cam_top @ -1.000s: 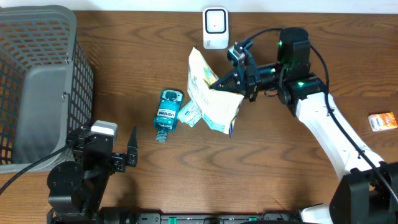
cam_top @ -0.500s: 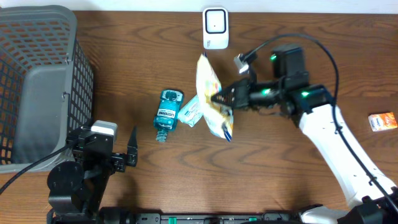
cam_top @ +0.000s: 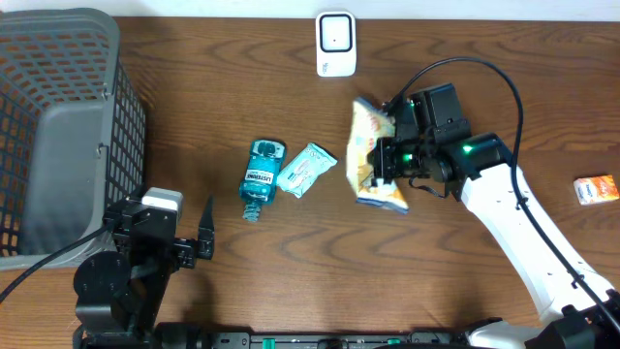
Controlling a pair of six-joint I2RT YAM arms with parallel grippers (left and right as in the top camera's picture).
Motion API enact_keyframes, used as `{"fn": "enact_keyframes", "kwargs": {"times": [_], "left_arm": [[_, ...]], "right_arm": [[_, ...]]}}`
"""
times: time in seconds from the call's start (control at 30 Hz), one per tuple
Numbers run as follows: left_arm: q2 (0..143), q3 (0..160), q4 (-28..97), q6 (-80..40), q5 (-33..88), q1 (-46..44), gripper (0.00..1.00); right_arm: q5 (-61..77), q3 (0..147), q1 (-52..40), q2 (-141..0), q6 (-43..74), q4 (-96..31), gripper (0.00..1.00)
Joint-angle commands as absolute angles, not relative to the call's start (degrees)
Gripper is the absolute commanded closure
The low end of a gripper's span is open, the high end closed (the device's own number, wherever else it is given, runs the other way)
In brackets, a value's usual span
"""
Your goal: Scan the item barcode
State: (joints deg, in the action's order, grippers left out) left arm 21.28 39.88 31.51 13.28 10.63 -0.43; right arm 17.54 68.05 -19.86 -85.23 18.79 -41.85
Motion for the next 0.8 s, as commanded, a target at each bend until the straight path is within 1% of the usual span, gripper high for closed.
{"fn": "enact_keyframes", "kwargs": {"times": [0.0,0.17,0.47,0.63,0.77], "left_arm": [[21.23,40.18,31.29,12.75,11.38,-0.45,0.02],[21.23,40.18,31.29,12.75,11.38,-0.45,0.02],[21.23,40.18,31.29,12.75,11.38,-0.45,0.02],[21.23,40.18,31.29,12.75,11.38,-0.45,0.02],[21.23,40.18,31.29,12.75,11.38,-0.45,0.02]], "right_arm": [[3.68,68.47,-19.99,-86.30,16.29,-38.72,0.98],[3.62,68.49,-20.34,-89.67,17.98,-31.73,0.98],[3.42,70.85,-22.83,-99.20,15.57,-25.02,0.99],[3.60,79.09,-23.35,-105.91,15.09,-24.12,0.99],[3.57,88.73,-23.75,-112.16,13.76,-25.26,0.99]]}}
